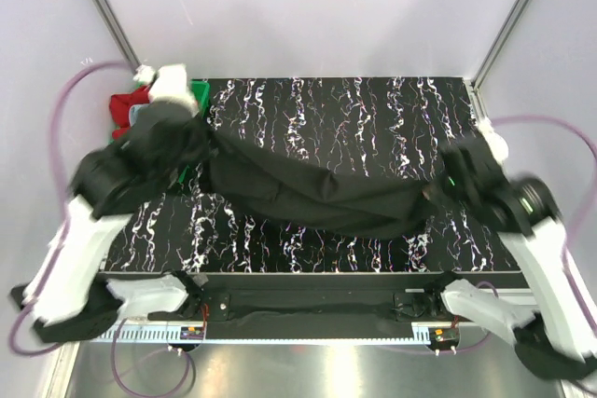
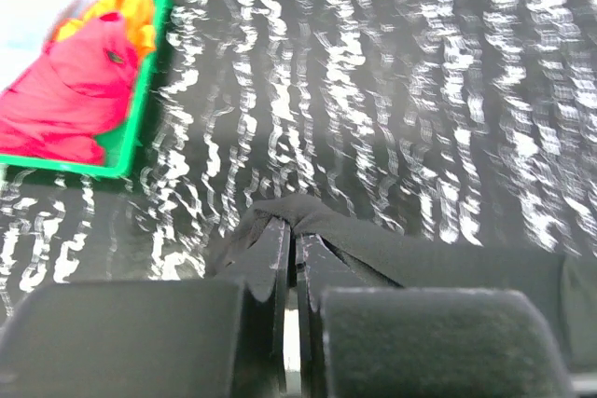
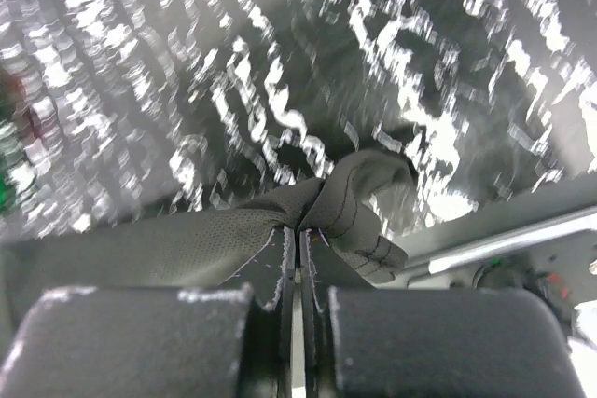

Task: Fold and stack the t-shirts
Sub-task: Flatten the tshirt out

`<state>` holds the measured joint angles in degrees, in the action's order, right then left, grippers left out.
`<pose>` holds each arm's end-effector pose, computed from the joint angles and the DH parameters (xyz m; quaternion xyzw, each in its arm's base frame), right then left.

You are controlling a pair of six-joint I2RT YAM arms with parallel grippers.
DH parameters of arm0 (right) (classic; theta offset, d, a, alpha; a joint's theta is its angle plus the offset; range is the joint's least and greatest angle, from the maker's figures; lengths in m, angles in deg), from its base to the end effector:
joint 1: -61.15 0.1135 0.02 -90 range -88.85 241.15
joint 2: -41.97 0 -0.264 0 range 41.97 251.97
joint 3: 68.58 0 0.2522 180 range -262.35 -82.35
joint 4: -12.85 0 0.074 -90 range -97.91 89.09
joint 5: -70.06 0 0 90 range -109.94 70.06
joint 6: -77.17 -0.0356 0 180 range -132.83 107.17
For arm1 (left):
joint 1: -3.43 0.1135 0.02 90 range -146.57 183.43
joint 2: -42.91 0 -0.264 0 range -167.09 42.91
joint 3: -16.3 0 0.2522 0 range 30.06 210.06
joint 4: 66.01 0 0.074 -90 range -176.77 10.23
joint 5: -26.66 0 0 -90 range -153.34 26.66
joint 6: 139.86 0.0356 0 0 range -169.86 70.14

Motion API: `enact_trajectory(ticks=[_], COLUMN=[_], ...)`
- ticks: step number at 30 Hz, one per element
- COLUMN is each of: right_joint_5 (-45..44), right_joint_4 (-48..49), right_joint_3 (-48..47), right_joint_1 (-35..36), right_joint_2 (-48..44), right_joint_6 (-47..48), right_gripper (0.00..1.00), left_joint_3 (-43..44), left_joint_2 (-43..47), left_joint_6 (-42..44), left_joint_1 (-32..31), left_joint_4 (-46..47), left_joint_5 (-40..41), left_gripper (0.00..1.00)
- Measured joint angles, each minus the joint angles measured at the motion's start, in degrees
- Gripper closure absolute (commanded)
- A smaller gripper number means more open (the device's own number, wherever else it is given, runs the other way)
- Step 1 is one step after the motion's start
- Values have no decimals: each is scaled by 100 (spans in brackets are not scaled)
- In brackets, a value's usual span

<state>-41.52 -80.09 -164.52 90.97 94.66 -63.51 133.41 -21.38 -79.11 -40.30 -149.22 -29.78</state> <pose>0.1045 0.0448 0.4146 0.2304 0.8953 0.0846 0.3719 0.1200 -0.0876 0.4999 -0.0377 0.8422 -0.0816 0.5316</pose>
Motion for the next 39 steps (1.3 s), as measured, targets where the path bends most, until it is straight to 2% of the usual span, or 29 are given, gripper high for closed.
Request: enact_trajectory(ticks=[2,5,6,8,9,10,11,13,14,16,19,22,26,28,31,35,37,38,39], right_joint_5=[11,592,903,1355,1558,1679,1746,1788,1777,1729,1650,1759,2103,2286,2494,2741,2839,2872,2883], right_joint_4=[149,881,1071,1338,1484,1589,1646,1720,1742,1797,1814,2035,2271,2371,2544,2876,2994,3049,3108], right_joint_3=[-400,-494,-481,-492,-507,-540,-597,-802,-929,-1147,-1198,-800,431,979,1436,1777,1832,1834,1834], right_joint_1=[-417,-1862,-2286,-2876,-3088,-3222,-3300,-3383,-3407,-3436,-3445,-3449,-3449,-3449,-3473,-3626,-3731,-3757,-3801], right_joint_2=[879,2059,2430,3110,3467,3816,4105,4677,4900,5200,5198,4846,3967,3611,3447,3467,3493,3515,3534], right_joint_6=[334,922,1104,1362,1486,1620,1725,1989,2109,2315,2568,2691,2708,2710,2693,2669,2653,2645,2640], right_gripper=[100,100,97,82,73,55,48,42,34,31,30,30,31,40,51,53,54,58,58], left_joint_3=[227,433,437,483,542,706,964,1515,1707,1781,1220,-232,-2347,-3375,-4629,-5702,-5923,-5974,-5982], left_joint_2=[-623,-1742,-2044,-2789,-3163,-3576,-4017,-4819,-5086,-5281,-4911,-3834,-2131,-1305,-452,-166,-337,-446,-553], left_joint_6=[155,431,518,732,835,949,1078,1244,1281,1318,1322,1274,1036,750,264,-348,-579,-695,-789], left_joint_1=[487,1377,1547,1840,1956,2028,2098,2223,2269,2334,2328,2227,2046,1969,1943,1930,1902,1897,1886], left_joint_4=[133,391,498,754,855,859,911,1049,1115,1191,1346,1626,1834,2020,2251,2599,2802,2894,2968], left_joint_5=[-197,-732,-833,-1069,-1172,-1233,-1257,-1255,-1257,-1266,-1283,-1587,-2227,-2629,-3143,-3696,-3851,-3893,-3919], left_gripper=[100,100,100,98,89,71,55,47,37,31,30,37,39,44,45,44,49,52,52])
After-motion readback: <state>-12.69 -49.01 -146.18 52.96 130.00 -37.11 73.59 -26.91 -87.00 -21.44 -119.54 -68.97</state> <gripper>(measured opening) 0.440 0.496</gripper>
